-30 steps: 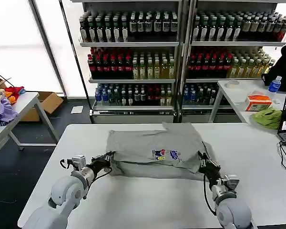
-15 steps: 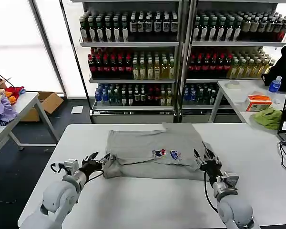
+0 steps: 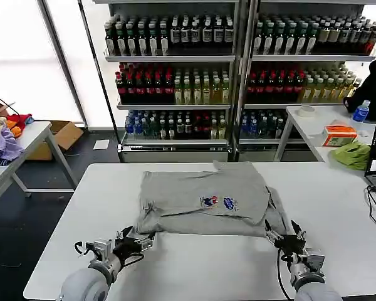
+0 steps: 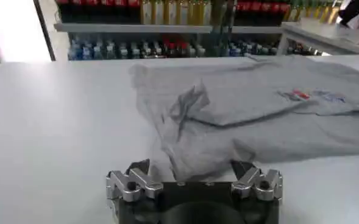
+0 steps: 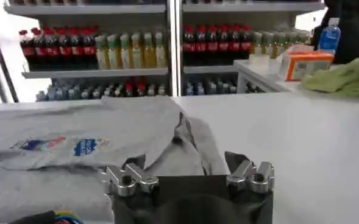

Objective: Fold and organize the clothes.

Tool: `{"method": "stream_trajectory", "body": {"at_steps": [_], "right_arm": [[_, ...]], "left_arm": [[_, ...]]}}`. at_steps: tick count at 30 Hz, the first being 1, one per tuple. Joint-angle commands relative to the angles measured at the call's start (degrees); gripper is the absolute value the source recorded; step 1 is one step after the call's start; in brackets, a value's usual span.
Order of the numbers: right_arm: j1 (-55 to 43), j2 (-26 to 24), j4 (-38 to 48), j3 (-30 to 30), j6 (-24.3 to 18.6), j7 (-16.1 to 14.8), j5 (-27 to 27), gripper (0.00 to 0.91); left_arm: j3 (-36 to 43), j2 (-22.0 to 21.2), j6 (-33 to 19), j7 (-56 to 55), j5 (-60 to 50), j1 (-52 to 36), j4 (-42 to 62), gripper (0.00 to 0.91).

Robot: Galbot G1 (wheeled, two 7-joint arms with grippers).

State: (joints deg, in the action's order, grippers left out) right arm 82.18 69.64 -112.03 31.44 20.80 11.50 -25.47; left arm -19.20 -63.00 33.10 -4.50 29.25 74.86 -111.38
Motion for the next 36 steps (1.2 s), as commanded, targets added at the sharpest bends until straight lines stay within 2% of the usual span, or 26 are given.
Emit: {"method": "stream_trajectory", "body": {"at_steps": [1, 4, 5, 6, 7, 8, 9, 12, 27, 36], "right_arm": [[-0.46, 0.42, 1.0, 0.17, 2.48, 1.97, -3.27, 0.0], [-0.17, 0.36, 0.95, -0.21, 3.49, 1.72, -4.34, 0.0], [-0.2, 0.38, 1.17, -0.49, 3.54, 1.68, -4.12, 0.0], [-0.39, 0.54, 1.35, -0.56, 3.56, 1.76, -4.14, 0.0], [-0.43, 0.58, 1.47, -0.6, 3.59, 1.77, -4.14, 0.0], [-0.66, 0.79, 1.7, -0.78, 3.85, 1.8, -4.18, 0.0], [-0.76, 0.86, 1.79, -0.93, 4.06, 1.84, -4.19, 0.0], [-0.63, 0.98, 1.92, -1.17, 4.13, 1.74, -3.96, 0.0], [0.25, 0.75, 2.52, -0.41, 2.95, 0.37, -3.89, 0.0], [1.49, -0.91, 0.89, -0.63, 2.21, -3.36, -4.26, 0.0]], "left_arm": [[0.76, -2.37, -0.01, -0.55, -2.13, -1.26, 0.71, 0.907], [0.55, -2.47, -0.01, -0.27, -2.03, -1.65, 1.27, 0.907], [0.35, -2.48, -0.03, -0.21, -1.83, -1.97, 1.82, 0.856], [0.23, -2.45, -0.04, -0.05, -1.75, -2.14, 2.25, 0.615], [0.17, -2.44, -0.04, -0.01, -1.76, -2.26, 2.52, 0.534], [0.06, -2.46, -0.05, 0.14, -1.72, -2.38, 2.76, 0.322], [0.03, -2.4, -0.06, 0.3, -1.55, -2.37, 2.96, 0.191], [0.03, -2.47, -0.09, 0.54, -1.29, -2.05, 2.85, 0.01], [-0.29, -2.48, -1.98, 1.27, -0.55, 0.04, 0.66, 0.01], [-1.54, -2.87, -2.46, 1.32, -0.26, 1.7, -0.76, 0.01]]}}
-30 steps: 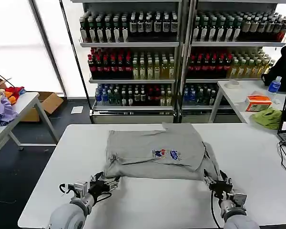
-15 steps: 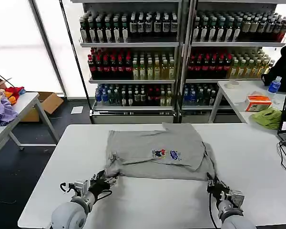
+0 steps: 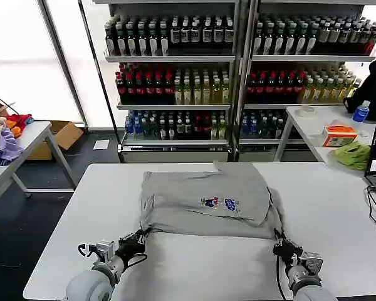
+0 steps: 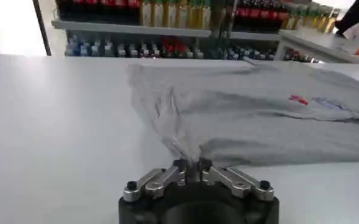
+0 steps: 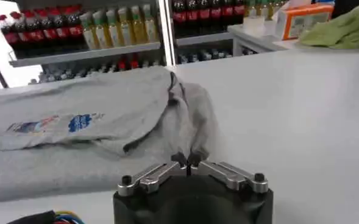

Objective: Fold and organize the clothes.

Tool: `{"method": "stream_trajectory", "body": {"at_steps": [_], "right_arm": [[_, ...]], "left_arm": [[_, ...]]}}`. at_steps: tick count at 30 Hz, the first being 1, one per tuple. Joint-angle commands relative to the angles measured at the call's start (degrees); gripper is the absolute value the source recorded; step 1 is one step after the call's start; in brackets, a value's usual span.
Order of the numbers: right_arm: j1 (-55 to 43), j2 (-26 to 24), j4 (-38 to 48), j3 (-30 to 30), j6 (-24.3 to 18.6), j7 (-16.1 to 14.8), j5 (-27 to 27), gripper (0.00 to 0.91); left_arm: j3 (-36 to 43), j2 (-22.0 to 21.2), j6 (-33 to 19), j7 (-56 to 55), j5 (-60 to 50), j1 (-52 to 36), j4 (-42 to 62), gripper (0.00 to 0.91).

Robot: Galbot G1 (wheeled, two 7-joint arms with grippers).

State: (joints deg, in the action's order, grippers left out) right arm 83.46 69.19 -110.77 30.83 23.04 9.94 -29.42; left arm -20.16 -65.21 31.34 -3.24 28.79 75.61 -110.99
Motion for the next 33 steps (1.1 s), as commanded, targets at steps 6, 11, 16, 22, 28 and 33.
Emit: {"method": "stream_trajectory", "body": {"at_steps": [6, 11, 16, 22, 28, 33], "right_arm": [[0.47, -1.3, -2.68, -0.55, 0.15, -3.72, -1.04, 0.0], [2.75, -2.16, -6.58, -0.5, 1.67, -5.43, -1.87, 0.0], [6.22, -2.9, -10.0, 0.11, 4.12, -6.17, -1.96, 0.0], [12.06, -4.89, -15.3, 1.56, 6.05, -5.36, -2.31, 0.0], [17.49, -4.45, -18.68, 1.12, 7.08, -5.26, -1.37, 0.0], [18.53, -3.43, -18.68, -0.27, 7.09, -5.47, 0.24, 0.0]], "left_arm": [[-2.5, -1.08, -1.32, 0.0, 0.96, 3.44, -4.79, 0.01], [-6.44, -1.25, -1.21, 0.3, 0.93, 13.48, -10.14, 0.01], [-11.42, -2.13, -1.16, 1.61, 0.76, 19.08, -13.06, 0.01], [-18.59, -1.21, -0.75, 2.75, 0.39, 26.5, -16.54, 0.01], [-26.14, 0.19, 0.65, 5.16, 0.62, 32.78, -19.82, 0.0], [-28.17, -0.64, 1.72, 5.98, 1.78, 35.59, -22.43, 0.01]]}}
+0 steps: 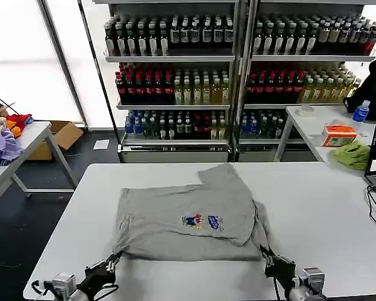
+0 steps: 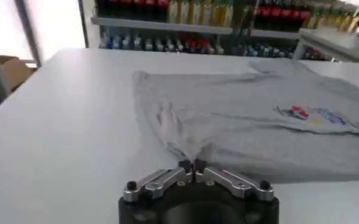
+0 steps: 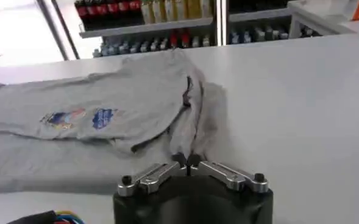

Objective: Fold and organize the clothes.

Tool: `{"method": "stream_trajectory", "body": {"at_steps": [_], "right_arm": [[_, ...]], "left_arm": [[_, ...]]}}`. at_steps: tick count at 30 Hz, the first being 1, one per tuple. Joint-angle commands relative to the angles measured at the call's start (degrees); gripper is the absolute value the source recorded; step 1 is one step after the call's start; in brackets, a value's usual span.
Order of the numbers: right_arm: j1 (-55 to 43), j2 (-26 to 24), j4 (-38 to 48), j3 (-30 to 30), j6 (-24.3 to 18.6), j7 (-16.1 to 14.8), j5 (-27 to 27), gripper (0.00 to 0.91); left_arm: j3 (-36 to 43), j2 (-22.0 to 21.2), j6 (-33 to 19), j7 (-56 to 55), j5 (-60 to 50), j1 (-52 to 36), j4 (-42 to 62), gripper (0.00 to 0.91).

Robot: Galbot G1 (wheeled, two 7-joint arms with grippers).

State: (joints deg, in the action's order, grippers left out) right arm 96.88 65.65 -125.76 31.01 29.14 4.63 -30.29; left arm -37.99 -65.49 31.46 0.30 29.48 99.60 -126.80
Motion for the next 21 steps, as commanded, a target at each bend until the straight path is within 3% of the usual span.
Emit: {"method": "stream_trajectory", "body": {"at_steps": [1, 2, 8, 13, 18, 21], "right_arm": [[5.01, 0.15, -3.67, -0.61, 1.14, 0.05, 1.12, 0.383], [4.94, 0.07, -3.66, -0.7, 1.17, 0.07, 1.13, 0.907], [0.08, -0.15, -2.03, -0.85, 1.37, 1.18, 1.4, 0.907], [-2.46, -1.59, -2.58, 2.01, 1.0, 0.46, -3.47, 0.907], [-5.58, -1.63, -3.98, 3.18, 1.03, -0.17, -6.05, 0.907], [-13.52, -1.98, -2.38, 1.72, 3.0, -0.29, -5.66, 0.907]], "left_arm": [[-10.49, -0.74, 1.59, 2.61, 1.16, 12.25, -7.13, 0.584], [-10.5, -1.04, 1.65, 2.57, 1.17, 12.55, -7.51, 0.907], [-9.65, -0.78, 1.76, 1.97, -2.58, 11.23, -7.39, 0.907], [-13.95, 1.1, 1.74, 1.88, -1.4, 11.91, -6.81, 0.907], [-19.69, 5.21, 1.71, 1.9, 3.0, 11.1, -5.62, 0.907], [-20.68, 9.21, 1.7, 1.78, 6.7, 4.84, -3.12, 0.907]]}}
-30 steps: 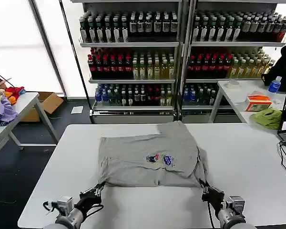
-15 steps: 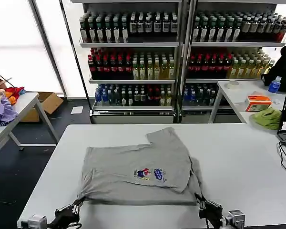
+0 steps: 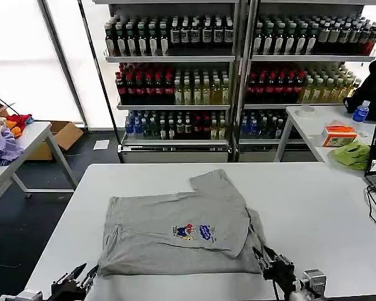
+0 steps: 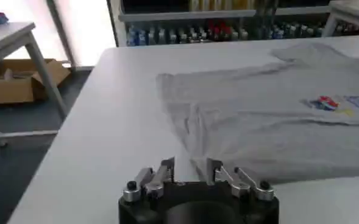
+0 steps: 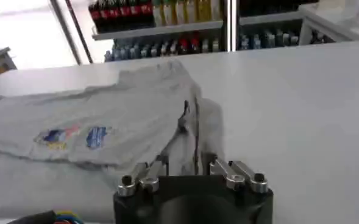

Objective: Fold and organize the clothes.

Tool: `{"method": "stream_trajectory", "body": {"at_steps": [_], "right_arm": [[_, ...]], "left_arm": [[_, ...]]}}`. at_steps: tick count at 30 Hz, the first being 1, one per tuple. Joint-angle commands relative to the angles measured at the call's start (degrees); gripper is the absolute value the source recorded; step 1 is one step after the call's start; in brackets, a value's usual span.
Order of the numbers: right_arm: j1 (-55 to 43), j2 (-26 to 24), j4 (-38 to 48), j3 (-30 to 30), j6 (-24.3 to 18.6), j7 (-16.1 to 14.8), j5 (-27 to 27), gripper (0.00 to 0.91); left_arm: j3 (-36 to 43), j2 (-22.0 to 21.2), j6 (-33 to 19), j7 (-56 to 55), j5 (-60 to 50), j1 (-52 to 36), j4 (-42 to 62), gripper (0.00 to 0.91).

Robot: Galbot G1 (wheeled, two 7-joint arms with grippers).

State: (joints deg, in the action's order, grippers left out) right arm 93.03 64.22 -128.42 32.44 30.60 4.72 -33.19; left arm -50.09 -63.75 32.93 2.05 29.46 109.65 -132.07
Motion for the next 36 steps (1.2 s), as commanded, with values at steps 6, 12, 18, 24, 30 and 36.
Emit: {"method": "stream_trajectory", "body": {"at_steps": [6, 12, 18, 24, 30, 36], "right_arm": [[-31.02, -0.41, 12.5, -6.97, 2.63, -3.35, -1.31, 0.907], [-48.06, 1.13, 30.56, -15.52, 2.57, -10.74, 2.9, 0.907], [-56.41, 4.52, 46.92, -19.73, 2.51, -16.14, 9.57, 0.907], [-60.71, 8.66, 57.44, -19.37, 1.38, -15.3, 12.15, 0.907], [-63.72, 11.48, 62.44, -18.81, 1.91, -15.27, 12.49, 0.907], [-64.71, 14.12, 67.1, -18.02, 2.47, -16.71, 13.44, 0.907]], "left_arm": [[-1.77, 14.14, -1.08, 2.48, 13.09, -15.71, 9.48, 0.907], [9.28, 19.4, -2.67, 5.51, 14.41, -28.98, 20.75, 0.907], [19.35, 19.13, -3.88, 9.6, 13.87, -41.73, 30.42, 0.907], [25.19, 15.28, -4.54, 11.62, 11.35, -49.94, 40.63, 0.907], [29.54, 13.77, -4.61, 11.9, 10.67, -56.33, 45.67, 0.907], [32.44, 12.85, -4.89, 12.12, 10.75, -59.7, 49.74, 0.907]]}}
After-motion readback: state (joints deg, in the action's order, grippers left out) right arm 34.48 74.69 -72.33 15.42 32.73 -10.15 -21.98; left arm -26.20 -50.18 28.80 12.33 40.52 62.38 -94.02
